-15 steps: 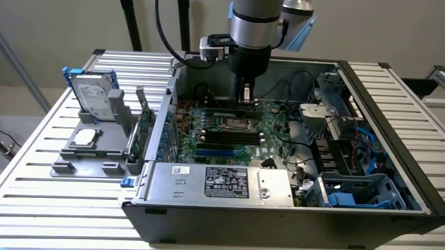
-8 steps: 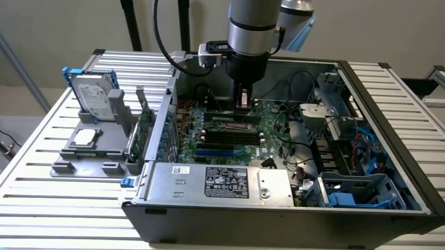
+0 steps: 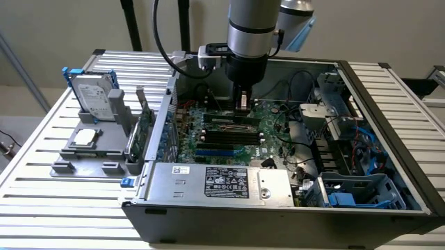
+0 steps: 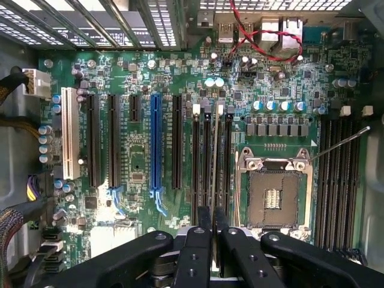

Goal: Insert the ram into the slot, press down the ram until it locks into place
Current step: 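Insert the ram into the slot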

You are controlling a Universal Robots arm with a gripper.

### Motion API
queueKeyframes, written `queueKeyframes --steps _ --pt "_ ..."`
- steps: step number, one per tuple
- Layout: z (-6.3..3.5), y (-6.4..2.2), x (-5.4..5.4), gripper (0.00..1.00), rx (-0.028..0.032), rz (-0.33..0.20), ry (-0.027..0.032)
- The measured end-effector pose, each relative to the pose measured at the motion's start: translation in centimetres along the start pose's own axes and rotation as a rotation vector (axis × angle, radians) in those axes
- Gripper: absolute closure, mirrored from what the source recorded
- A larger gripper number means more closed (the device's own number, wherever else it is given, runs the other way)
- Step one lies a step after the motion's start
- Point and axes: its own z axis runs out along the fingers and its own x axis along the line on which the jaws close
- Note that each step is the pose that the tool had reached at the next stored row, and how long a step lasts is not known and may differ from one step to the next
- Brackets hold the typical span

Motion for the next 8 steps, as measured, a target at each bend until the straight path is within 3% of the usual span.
queueKeyframes --steps 4,8 --pt "0.29 0.0 0.0 0.87 0.0004 0.0 0.0048" --pt "0.86 0.0 0.0 0.87 0.0017 0.0 0.0156"
